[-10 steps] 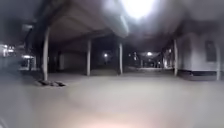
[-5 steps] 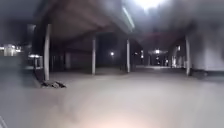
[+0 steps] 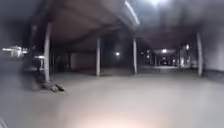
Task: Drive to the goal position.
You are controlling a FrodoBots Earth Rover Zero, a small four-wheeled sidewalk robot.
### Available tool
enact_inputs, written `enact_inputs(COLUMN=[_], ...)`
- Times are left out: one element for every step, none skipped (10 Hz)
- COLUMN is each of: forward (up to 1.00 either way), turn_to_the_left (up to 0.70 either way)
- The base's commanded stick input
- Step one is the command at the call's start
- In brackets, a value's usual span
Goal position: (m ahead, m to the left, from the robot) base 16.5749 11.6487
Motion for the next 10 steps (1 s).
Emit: enact_inputs(forward=[1.00,1.00,1.00,1.00,1.00,1.00,1.00,1.00,1.00,1.00], turn_to_the_left=[0.20,0.21,0.21,0.21,0.21,0.21,0.21,0.21,0.21,0.21])
